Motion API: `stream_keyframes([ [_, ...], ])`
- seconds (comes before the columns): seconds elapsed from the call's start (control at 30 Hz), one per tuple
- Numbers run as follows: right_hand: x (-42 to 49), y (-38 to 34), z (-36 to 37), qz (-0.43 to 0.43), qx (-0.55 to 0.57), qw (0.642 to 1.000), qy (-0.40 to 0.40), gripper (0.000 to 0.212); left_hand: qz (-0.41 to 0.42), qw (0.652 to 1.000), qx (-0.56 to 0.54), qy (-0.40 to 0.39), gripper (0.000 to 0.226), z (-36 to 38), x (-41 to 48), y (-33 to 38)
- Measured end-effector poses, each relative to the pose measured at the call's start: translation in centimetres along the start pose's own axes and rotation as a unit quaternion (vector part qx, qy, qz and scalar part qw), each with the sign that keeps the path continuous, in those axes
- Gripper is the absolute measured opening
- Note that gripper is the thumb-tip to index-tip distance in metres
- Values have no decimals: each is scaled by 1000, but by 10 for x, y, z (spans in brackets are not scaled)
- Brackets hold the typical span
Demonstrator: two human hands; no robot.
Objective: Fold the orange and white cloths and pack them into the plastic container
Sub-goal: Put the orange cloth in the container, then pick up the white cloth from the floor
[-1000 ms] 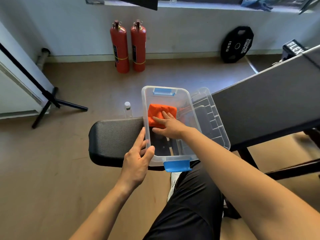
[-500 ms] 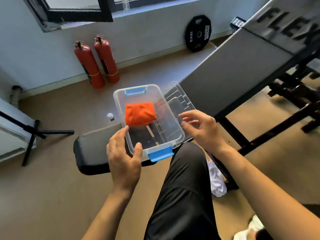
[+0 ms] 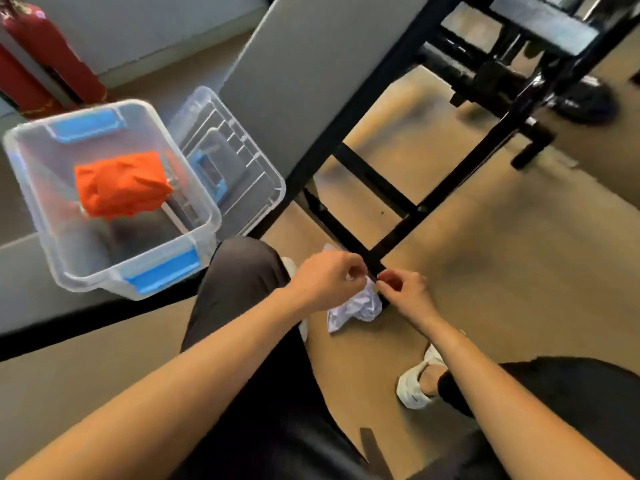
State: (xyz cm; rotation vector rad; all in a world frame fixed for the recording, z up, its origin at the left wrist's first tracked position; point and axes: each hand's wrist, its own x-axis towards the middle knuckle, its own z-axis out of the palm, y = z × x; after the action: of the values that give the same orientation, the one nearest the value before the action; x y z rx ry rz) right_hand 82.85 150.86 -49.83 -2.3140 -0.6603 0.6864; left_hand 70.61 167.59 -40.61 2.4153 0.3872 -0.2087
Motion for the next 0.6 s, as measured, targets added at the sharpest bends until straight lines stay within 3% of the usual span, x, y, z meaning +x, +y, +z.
stream_keyframes([
  [0.13, 29, 63, 19, 65, -61, 990, -110, 26, -40, 988, 52, -140, 22, 52, 66, -13],
  [0.23, 55, 110, 42, 112, -87, 976, -166, 34, -69, 977, 53, -196, 27, 88, 95, -37],
  [0.37, 87, 159, 87, 142, -96, 962, -213, 39, -142, 970, 18, -198, 25, 127, 105, -84],
  [0.47, 108, 189, 125, 143, -103, 950, -257, 61, -185, 962, 13, -202, 27, 150, 103, -114],
  [0.6, 128, 221, 164, 144, -66, 958, -238, 77, -225, 951, -2, -214, 28, 166, 99, -133],
])
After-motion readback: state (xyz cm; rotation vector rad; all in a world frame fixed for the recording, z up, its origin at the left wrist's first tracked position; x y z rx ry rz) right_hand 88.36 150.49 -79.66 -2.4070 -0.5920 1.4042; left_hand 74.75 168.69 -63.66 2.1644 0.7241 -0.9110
